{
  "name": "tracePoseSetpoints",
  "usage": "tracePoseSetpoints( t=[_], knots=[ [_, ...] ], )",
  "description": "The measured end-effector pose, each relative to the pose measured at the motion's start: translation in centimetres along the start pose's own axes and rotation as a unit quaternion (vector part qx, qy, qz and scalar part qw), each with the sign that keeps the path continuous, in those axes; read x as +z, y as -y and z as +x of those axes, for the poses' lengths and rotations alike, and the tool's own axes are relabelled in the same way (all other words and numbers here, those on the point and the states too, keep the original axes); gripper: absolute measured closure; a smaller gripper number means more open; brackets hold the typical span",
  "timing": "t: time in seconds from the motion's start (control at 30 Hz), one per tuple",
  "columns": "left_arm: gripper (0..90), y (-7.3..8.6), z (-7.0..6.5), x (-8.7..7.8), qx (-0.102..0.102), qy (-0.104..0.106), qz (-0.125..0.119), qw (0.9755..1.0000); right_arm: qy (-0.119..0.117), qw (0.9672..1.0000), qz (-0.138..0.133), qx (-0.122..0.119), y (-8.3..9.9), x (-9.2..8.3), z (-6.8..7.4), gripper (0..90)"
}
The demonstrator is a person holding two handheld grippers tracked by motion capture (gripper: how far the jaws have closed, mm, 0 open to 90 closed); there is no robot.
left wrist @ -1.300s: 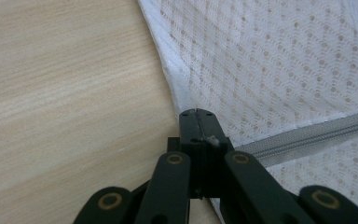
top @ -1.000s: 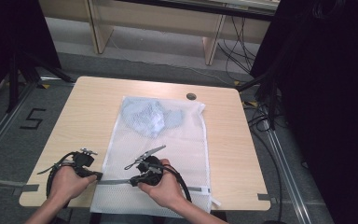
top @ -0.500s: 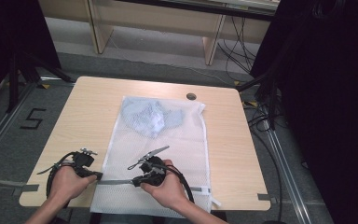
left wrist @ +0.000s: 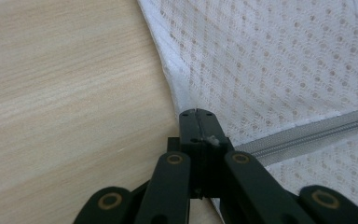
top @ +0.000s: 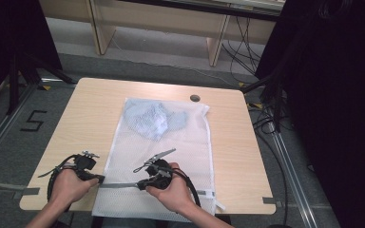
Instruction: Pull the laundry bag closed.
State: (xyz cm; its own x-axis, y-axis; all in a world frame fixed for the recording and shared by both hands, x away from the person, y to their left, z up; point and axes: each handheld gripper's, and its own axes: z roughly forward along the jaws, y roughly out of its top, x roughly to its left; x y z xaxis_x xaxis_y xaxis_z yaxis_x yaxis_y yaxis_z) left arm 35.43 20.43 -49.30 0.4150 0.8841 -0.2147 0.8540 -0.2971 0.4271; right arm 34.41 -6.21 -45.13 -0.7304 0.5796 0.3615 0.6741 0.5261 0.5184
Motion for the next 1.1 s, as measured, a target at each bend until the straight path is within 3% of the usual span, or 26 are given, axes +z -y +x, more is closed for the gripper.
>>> tracePoseSetpoints(
  t=[0.57,0.63,0.67,0.77,0.8,0.9,1.0,1.07,1.1],
  knots=[
    [90.0,0.0,0.0,0.0,-0.002,0.000,-0.002,1.0000,0.011,0.9999,0.003,0.011,0.6,-0.7,-0.4,87.1],
    [90.0,0.1,-0.3,0.1,-0.019,0.003,-0.006,0.9998,0.006,1.0000,0.000,0.003,0.6,-0.8,-0.6,87.1],
    [90.0,0.0,0.0,0.0,0.001,0.000,-0.002,1.0000,0.005,1.0000,0.000,0.008,0.7,-0.8,-0.6,87.1],
    [90.0,0.0,0.0,0.0,-0.001,0.000,-0.002,1.0000,0.018,0.9996,0.004,0.019,0.7,-1.0,-0.7,87.1],
    [90.0,0.0,0.0,0.0,-0.001,0.001,-0.001,1.0000,0.008,0.9999,-0.002,0.008,0.8,-0.9,-0.8,87.1],
    [90.0,0.0,0.0,0.0,0.000,0.000,-0.003,1.0000,0.011,0.9998,0.003,0.017,0.9,-1.0,-1.0,87.1],
    [90.0,0.0,0.0,0.0,0.000,0.000,-0.003,1.0000,0.008,0.9999,-0.001,0.012,1.0,-1.0,-1.1,87.1],
    [90.0,0.0,0.0,0.0,0.000,0.000,-0.003,1.0000,0.015,0.9996,0.005,0.024,1.0,-1.1,-1.1,87.1],
    [90.0,0.0,0.0,0.0,0.000,0.000,-0.003,1.0000,0.012,0.9998,0.001,0.018,1.0,-1.1,-1.1,87.1]
  ],
)
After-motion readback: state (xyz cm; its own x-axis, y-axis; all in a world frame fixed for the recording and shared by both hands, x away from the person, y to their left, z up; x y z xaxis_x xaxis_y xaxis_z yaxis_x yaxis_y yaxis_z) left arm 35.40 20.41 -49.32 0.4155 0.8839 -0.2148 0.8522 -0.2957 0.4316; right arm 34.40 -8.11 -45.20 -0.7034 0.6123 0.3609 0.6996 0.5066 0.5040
